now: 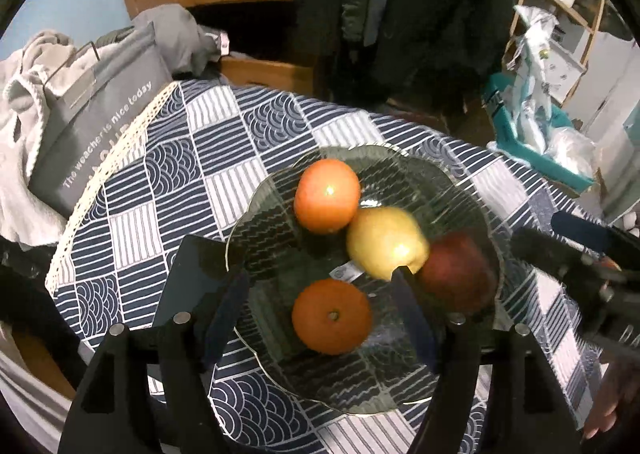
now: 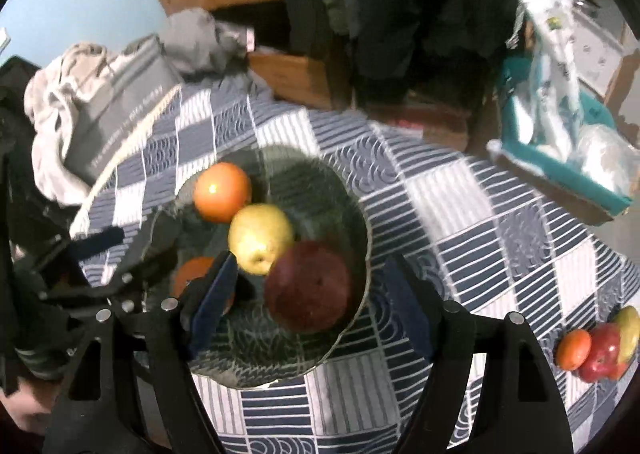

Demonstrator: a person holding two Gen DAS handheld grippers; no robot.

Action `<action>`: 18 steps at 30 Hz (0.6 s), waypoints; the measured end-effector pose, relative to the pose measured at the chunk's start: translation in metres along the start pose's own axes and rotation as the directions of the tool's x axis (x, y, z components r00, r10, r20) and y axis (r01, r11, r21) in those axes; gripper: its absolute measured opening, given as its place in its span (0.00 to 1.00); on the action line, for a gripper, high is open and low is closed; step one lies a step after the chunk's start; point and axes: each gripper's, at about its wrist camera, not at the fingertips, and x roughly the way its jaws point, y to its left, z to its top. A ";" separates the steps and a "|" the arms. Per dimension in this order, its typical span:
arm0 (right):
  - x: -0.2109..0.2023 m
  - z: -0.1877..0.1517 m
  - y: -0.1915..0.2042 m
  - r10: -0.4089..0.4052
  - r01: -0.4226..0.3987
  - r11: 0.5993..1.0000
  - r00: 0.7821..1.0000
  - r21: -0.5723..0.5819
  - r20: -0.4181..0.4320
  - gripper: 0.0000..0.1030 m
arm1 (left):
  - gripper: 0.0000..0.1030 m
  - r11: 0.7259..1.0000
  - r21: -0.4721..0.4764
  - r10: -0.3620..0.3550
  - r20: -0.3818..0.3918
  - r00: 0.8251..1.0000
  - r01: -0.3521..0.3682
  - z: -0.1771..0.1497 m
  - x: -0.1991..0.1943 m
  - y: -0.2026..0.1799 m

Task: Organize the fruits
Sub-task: 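Lower both fruits into the glass bowl and open both tools, then withdraw both tools from the bowl toward the remaining fruits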

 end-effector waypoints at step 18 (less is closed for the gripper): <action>-0.107 0.004 -0.015 -0.178 0.181 0.984 0.960 0.008 0.216 0.75 | 0.78 0.989 0.102 -0.118 0.149 0.982 0.103 0.008 -0.077 -0.045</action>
